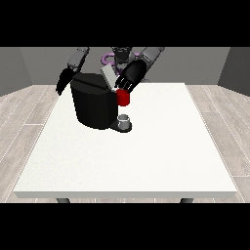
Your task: Insert the coffee pod into the coffee machine and close the lid
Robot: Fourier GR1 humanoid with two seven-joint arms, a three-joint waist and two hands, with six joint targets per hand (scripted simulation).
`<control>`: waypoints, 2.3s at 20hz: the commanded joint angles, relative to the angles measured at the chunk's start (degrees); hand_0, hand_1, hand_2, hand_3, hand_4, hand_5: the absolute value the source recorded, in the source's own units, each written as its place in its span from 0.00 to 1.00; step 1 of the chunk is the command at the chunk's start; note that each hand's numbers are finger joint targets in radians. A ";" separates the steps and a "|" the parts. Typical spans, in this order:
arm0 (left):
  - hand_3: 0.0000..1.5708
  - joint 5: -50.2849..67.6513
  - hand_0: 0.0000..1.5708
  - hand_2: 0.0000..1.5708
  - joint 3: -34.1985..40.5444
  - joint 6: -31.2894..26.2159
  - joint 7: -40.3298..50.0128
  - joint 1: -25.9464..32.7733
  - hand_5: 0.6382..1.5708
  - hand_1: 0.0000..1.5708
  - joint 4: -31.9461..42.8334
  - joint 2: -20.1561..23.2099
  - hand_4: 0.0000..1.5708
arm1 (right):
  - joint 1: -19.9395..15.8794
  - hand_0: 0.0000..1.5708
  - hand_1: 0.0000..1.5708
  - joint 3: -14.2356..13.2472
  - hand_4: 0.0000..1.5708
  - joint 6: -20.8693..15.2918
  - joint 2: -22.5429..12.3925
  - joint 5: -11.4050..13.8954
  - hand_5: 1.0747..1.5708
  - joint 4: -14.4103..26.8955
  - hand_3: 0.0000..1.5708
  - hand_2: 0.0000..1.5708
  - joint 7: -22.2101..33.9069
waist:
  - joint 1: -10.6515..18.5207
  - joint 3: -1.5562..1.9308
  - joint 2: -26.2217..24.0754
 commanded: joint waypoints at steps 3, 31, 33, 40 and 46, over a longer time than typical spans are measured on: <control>0.76 -0.95 0.76 0.79 -0.29 2.21 1.20 -1.51 1.00 0.76 1.10 -1.89 0.27 | -3.04 0.00 0.00 0.72 0.00 -2.12 0.80 1.67 1.00 -0.50 0.00 0.00 2.65 | -0.52 -0.01 1.32; 0.65 -7.30 0.75 0.74 -3.57 7.51 -6.10 -0.26 1.00 0.75 1.67 2.17 0.00 | -1.70 0.00 0.00 -1.22 0.00 0.05 -0.24 -1.12 1.00 -0.29 0.00 0.00 1.08 | -0.52 0.00 2.83; 0.63 -7.38 0.70 0.72 -4.28 7.26 -7.62 1.50 1.00 0.70 1.02 1.45 0.00 | 1.63 0.00 0.00 -0.14 0.00 -2.57 0.73 1.45 1.00 0.77 0.00 0.00 -1.57 | 1.39 0.00 1.12; 0.61 -5.78 0.77 0.75 -0.87 10.78 -6.22 -3.25 1.00 0.77 1.08 0.57 0.00 | -2.20 0.00 0.00 -0.40 0.09 -1.85 0.68 0.67 1.00 0.90 0.00 0.00 -1.29 | -0.88 0.01 5.55; 0.62 -6.01 0.78 0.77 -0.03 9.45 -11.55 -2.78 1.00 0.78 2.78 5.60 0.00 | -1.96 0.00 0.00 0.93 0.14 -2.91 0.28 2.80 1.00 -1.75 0.00 0.00 2.42 | -1.45 -0.02 4.85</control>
